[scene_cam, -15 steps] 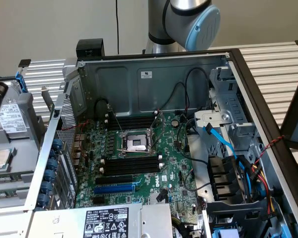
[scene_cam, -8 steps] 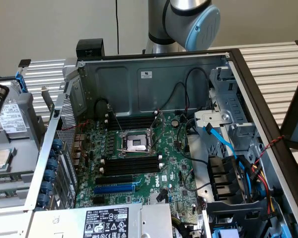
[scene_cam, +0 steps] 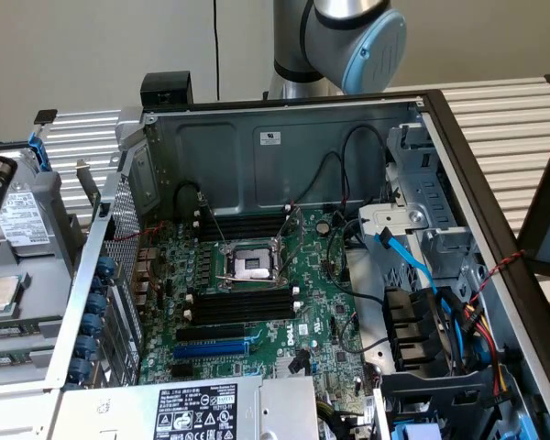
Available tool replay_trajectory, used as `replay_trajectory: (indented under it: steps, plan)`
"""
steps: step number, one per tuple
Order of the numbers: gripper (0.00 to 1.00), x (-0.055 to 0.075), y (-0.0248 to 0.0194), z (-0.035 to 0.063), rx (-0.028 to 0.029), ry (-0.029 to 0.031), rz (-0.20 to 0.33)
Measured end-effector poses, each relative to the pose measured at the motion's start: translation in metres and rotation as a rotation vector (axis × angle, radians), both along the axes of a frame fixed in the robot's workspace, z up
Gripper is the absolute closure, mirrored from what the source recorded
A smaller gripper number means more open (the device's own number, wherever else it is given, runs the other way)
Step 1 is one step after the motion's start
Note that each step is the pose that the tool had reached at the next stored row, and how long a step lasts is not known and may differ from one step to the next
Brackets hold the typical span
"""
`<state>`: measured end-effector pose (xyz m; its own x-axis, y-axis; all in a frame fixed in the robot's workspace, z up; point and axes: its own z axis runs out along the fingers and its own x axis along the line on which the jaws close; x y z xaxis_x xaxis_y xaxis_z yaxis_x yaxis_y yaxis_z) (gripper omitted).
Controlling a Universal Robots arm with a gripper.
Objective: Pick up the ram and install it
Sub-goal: 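Pick up the ram and move it above insertion slot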
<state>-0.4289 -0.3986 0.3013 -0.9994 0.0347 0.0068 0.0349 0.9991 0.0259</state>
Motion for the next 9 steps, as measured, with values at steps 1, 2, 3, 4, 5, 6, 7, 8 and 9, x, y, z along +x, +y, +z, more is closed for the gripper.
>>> replay_trajectory:
  steps: [1, 2, 3, 4, 5, 6, 7, 8, 9]
  plan:
    - [0.9, 0.0, 0.0, -0.0002, -0.0001, 0.0002, 0.018]
    - [0.9, 0.0, 0.0, -0.0005, -0.0001, 0.0002, 0.036]
    - [0.9, -0.0001, 0.0, -0.0008, -0.0001, 0.0002, 0.054]
    - [0.9, -0.0001, 0.0, -0.0011, -0.0001, 0.0001, 0.073]
    - [0.9, -0.0001, 0.0, -0.0014, 0.0, 0.0001, 0.092]
    - [0.9, -0.0001, 0.0, -0.0016, -0.0001, 0.0002, 0.11]
    - [0.9, 0.0, 0.0, -0.0019, -0.0001, 0.0002, 0.128]
    - [0.9, -0.0001, 0.0, -0.0023, -0.0001, 0.0001, 0.146]
    - [0.9, 0.0, 0.0, -0.0029, 0.0, 0.0, 0.163]
